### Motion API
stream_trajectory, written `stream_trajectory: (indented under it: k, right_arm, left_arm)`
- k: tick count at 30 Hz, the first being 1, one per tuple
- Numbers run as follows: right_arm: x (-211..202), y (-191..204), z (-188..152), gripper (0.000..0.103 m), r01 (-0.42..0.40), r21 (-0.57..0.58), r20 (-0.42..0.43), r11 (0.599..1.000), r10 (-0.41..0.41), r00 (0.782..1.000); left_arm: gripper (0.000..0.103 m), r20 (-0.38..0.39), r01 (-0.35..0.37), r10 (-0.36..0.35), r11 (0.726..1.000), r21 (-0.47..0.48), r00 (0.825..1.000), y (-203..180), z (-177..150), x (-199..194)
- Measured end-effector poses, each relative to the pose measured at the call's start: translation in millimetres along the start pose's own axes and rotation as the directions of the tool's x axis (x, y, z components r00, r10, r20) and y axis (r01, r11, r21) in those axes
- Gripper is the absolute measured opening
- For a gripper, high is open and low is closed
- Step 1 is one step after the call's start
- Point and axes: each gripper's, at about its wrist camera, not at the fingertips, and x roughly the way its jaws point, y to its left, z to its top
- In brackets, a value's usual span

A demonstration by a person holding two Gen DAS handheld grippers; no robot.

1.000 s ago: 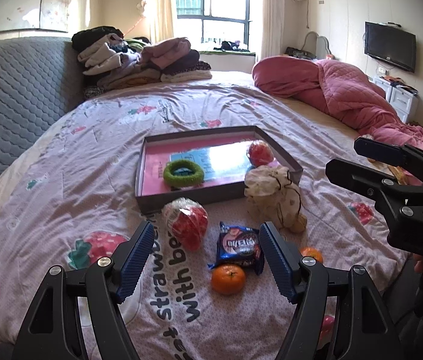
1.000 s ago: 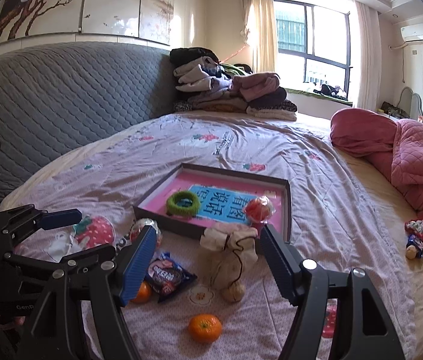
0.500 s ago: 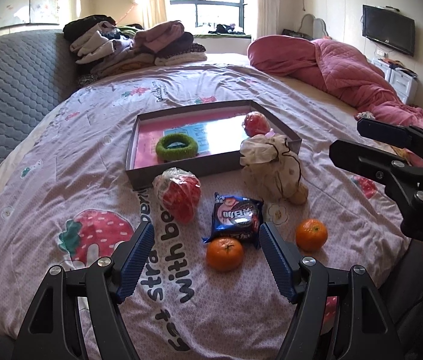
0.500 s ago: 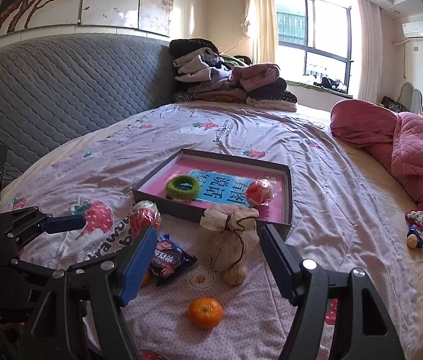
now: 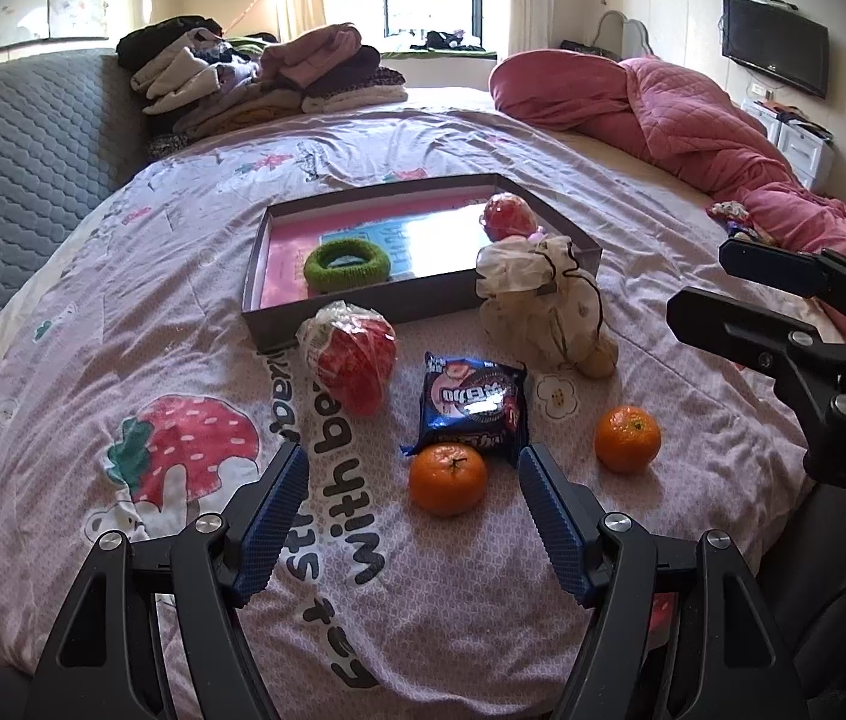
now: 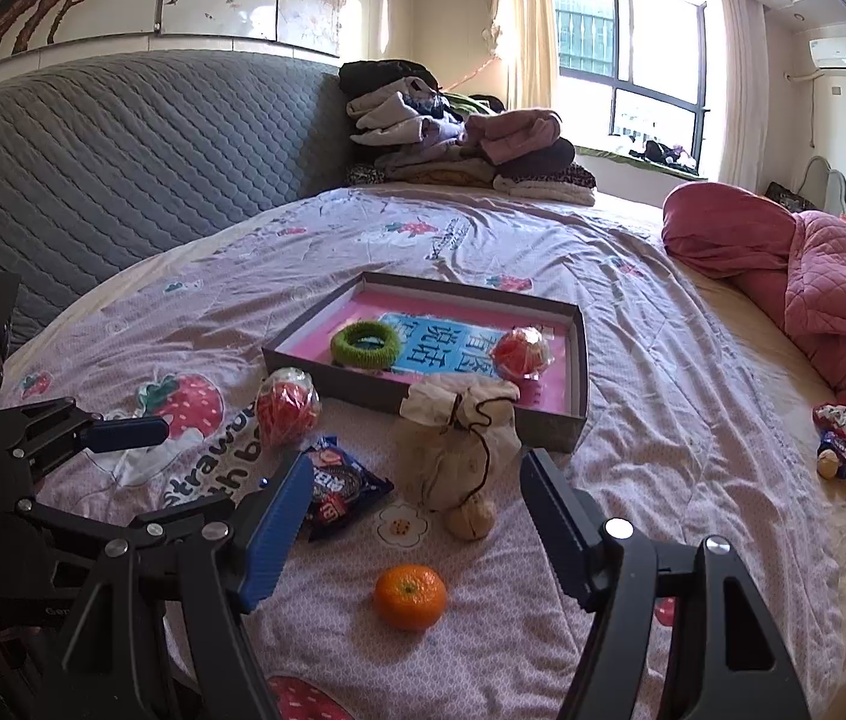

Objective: Organize objects
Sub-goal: 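Withdraw both tools from the box back toward the remaining items, then lower the right tool onto an orange and close it while the left tool approaches another orange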

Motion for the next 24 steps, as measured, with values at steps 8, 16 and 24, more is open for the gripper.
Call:
stream_trajectory:
  k: [8,16,24]
  right_arm:
    - [5,-1,-11,0.071,0.000,0.005,-0.035,1.000,0.000,0.999]
    - [11,-4,-22,0.071,-0.013,0.006,-0.082,1.000,0.013,0.997]
    - [18,-2,-34,0.071,-0.022,-0.007,-0.131,1.000,0.021,0.991]
  left_arm:
    - [0.074,-0.034,0.015,-0.015,1.000,0.003,0.999,-2,-5,9]
    - [0.074,-0.065,0.025,-0.025,1.000,-0.008,0.998,-1,-8,18]
    - [0.074,-0.079,0.029,-0.029,1.000,-0.002,0.996,-3,-10,23]
